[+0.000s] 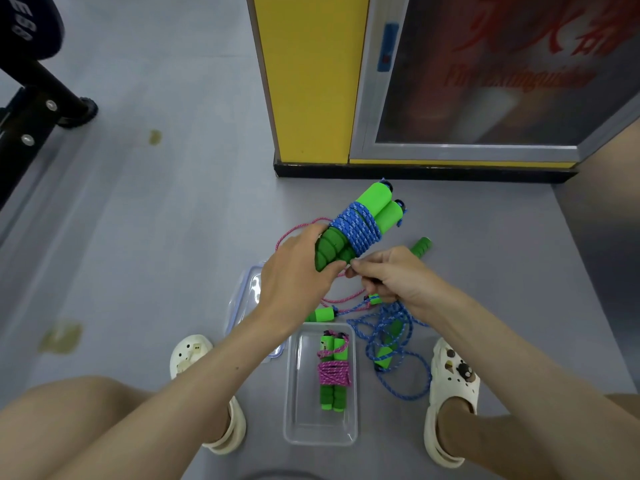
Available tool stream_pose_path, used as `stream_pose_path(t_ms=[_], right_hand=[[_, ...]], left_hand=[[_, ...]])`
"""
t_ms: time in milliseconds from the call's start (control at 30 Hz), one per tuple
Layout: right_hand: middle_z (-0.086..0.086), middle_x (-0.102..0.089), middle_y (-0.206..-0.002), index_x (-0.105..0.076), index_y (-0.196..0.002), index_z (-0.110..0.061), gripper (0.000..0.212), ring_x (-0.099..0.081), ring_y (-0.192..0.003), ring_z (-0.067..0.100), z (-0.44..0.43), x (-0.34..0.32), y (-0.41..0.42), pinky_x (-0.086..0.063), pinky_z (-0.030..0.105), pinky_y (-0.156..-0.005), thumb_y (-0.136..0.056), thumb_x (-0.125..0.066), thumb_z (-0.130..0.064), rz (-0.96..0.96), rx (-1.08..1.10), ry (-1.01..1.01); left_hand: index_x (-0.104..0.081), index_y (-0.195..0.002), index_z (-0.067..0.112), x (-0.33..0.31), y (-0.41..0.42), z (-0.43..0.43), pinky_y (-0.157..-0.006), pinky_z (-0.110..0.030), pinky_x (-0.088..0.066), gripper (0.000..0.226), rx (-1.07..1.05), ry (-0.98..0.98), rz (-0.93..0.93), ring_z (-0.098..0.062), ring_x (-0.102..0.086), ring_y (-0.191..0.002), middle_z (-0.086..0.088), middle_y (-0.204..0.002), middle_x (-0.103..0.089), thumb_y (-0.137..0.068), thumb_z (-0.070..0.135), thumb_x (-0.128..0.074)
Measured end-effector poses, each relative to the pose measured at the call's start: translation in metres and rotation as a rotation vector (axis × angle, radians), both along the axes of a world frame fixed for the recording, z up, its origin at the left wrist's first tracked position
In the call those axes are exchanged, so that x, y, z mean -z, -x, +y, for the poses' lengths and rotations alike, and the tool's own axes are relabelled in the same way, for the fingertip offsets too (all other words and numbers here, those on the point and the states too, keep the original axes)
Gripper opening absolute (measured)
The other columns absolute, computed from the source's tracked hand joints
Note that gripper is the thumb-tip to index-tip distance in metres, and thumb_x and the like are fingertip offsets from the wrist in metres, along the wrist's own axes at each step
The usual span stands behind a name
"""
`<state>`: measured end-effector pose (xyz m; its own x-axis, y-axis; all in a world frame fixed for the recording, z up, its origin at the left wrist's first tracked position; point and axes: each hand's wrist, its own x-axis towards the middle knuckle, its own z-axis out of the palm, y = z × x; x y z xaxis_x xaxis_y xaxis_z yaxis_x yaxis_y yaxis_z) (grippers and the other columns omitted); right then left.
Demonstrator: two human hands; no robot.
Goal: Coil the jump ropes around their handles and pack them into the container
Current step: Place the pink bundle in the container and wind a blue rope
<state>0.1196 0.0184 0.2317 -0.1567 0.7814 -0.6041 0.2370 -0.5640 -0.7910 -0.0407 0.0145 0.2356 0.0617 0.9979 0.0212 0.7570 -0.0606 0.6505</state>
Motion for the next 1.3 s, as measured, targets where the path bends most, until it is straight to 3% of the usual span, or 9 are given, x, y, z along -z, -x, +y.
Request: stream_pose_path(t_ms=[133, 300, 467, 567, 667, 800, 933, 1100, 1300], right_hand=[[0.005, -0.052, -0.052, -0.066, -0.093, 0.008, 0.032, -0.031, -0.035, 0.007, 0.001, -0.002, -0.001, -0.027, 0.019, -0.039, -0.096, -0.054, -0.021, 0.022, 0.009, -0.017], [0.011, -0.049, -0.059, -0.062, -0.098, 0.012, 0.036, -0.028, -0.038, 0.007, 0.0, 0.002, 0.0, -0.026, 0.018, -0.042, -0.101, -0.044, -0.02, 0.077, -0.026, -0.004], [0.007, -0.051, -0.059, -0.059, -0.094, 0.006, 0.045, -0.026, -0.039, 0.007, 0.0, 0.0, 0.003, -0.024, 0.018, -0.042, -0.098, -0.047, -0.037, 0.164, 0.015, 0.015], [0.005, -0.05, -0.054, -0.056, -0.079, -0.006, 0.055, -0.024, -0.038, 0.009, 0.002, 0.0, 0.001, -0.022, 0.02, -0.042, -0.089, -0.047, -0.06, 0.165, 0.121, 0.029], [0.003, -0.046, -0.046, -0.055, -0.066, -0.009, 0.053, -0.023, -0.036, 0.009, 0.001, 0.0, 0.0, -0.022, 0.02, -0.04, -0.086, -0.055, -0.057, 0.105, 0.216, 0.037], [0.002, -0.047, -0.046, -0.055, -0.065, -0.012, 0.045, -0.026, -0.035, 0.009, 0.003, 0.003, -0.002, -0.023, 0.02, -0.037, -0.086, -0.059, -0.051, 0.076, 0.283, 0.033], [0.003, -0.048, -0.046, -0.054, -0.066, -0.011, 0.043, -0.024, -0.033, 0.008, 0.004, 0.0, -0.001, -0.022, 0.019, -0.036, -0.088, -0.057, -0.047, 0.13, 0.25, 0.023], [0.005, -0.048, -0.046, -0.053, -0.062, -0.008, 0.046, -0.025, -0.034, 0.008, 0.0, -0.005, 0.003, -0.023, 0.019, -0.038, -0.091, -0.055, -0.045, 0.212, 0.161, 0.011], [0.002, -0.047, -0.04, -0.055, -0.061, -0.007, 0.05, -0.025, -0.035, 0.01, -0.001, -0.005, 0.001, -0.024, 0.021, -0.042, -0.092, -0.051, -0.046, 0.162, 0.096, -0.015]], left_hand=[[-0.053, -0.124, 0.023, 0.005, 0.002, -0.002, -0.063, -0.029, -0.037, 0.044, 0.027, -0.133, 0.165, -0.019, -0.054, -0.092, 0.003, -0.097, -0.06, -0.083, 0.032, -0.069], [-0.065, -0.113, 0.011, 0.016, 0.003, -0.004, -0.044, -0.023, -0.027, 0.055, 0.126, -0.368, 0.399, -0.024, -0.057, -0.07, -0.003, -0.075, -0.057, -0.063, 0.018, -0.086], [-0.061, -0.122, 0.004, 0.022, -0.001, -0.006, -0.044, -0.021, -0.028, 0.065, 0.208, -0.477, 0.393, -0.023, -0.056, -0.079, -0.008, -0.088, -0.059, -0.06, 0.003, -0.082], [-0.059, -0.126, 0.003, 0.025, -0.004, -0.007, -0.049, -0.02, -0.03, 0.064, 0.239, -0.507, 0.357, -0.022, -0.055, -0.082, -0.008, -0.092, -0.06, -0.065, 0.005, -0.08], [-0.056, -0.131, 0.006, 0.03, -0.006, -0.008, -0.053, -0.018, -0.033, 0.065, 0.314, -0.508, 0.305, -0.018, -0.05, -0.09, -0.007, -0.098, -0.059, -0.07, 0.017, -0.077], [-0.057, -0.13, 0.015, 0.025, -0.009, -0.007, -0.072, -0.02, -0.045, 0.057, 0.278, -0.196, -0.067, -0.009, -0.046, -0.099, 0.0, -0.105, -0.055, -0.083, 0.049, -0.054], [-0.058, -0.12, 0.022, 0.012, -0.007, 0.001, -0.088, -0.025, -0.049, 0.033, -0.003, 0.18, -0.492, -0.008, -0.055, -0.105, 0.005, -0.11, -0.056, -0.09, 0.035, -0.062], [-0.059, -0.12, 0.011, 0.004, 0.002, 0.003, -0.084, -0.04, -0.053, 0.043, -0.04, 0.847, -0.912, -0.022, -0.067, -0.093, -0.014, -0.11, -0.068, -0.088, 0.04, -0.062], [-0.057, -0.12, 0.01, 0.003, 0.003, 0.006, -0.074, -0.034, -0.055, 0.042, -0.134, 0.714, -0.906, -0.023, -0.07, -0.078, -0.01, -0.099, -0.071, -0.083, 0.023, -0.071]])
